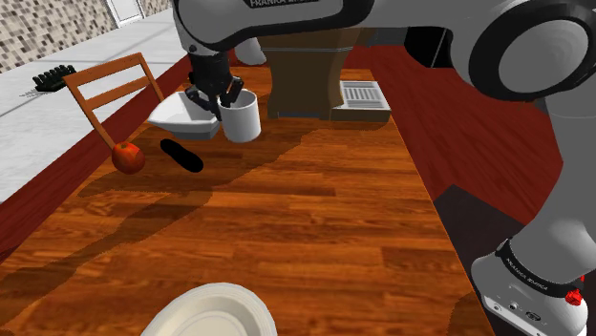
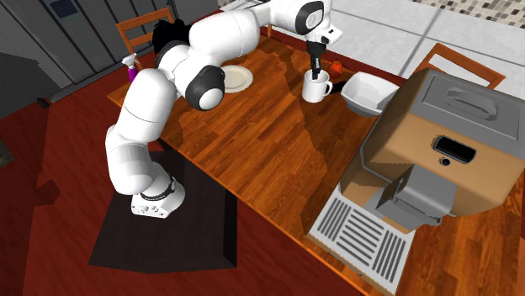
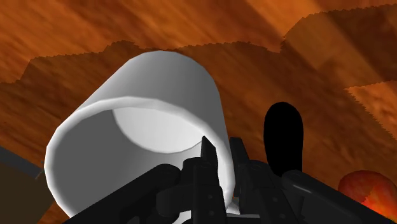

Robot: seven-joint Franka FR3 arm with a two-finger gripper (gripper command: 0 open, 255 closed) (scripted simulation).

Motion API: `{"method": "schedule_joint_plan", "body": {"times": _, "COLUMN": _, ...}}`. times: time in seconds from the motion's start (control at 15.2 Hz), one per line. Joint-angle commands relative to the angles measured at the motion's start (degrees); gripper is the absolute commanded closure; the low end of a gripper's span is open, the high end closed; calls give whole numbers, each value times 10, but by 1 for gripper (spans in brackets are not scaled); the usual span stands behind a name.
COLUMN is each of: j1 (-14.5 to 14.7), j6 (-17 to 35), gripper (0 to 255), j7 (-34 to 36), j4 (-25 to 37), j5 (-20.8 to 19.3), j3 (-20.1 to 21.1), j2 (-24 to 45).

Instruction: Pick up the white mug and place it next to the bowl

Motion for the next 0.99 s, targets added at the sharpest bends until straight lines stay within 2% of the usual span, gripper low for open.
{"method": "schedule_joint_plan", "body": {"times": 0.0, "j1": -3, "j6": 18, "gripper": 255, "j7": 2, "j4": -21, "j5": 0, "j3": 0, "j2": -3}}
{"method": "schedule_joint_plan", "body": {"times": 0.92, "j1": -12, "j6": 123, "gripper": 255, "j7": 19, "j4": -126, "j5": -7, "j3": -3, "j2": -1}}
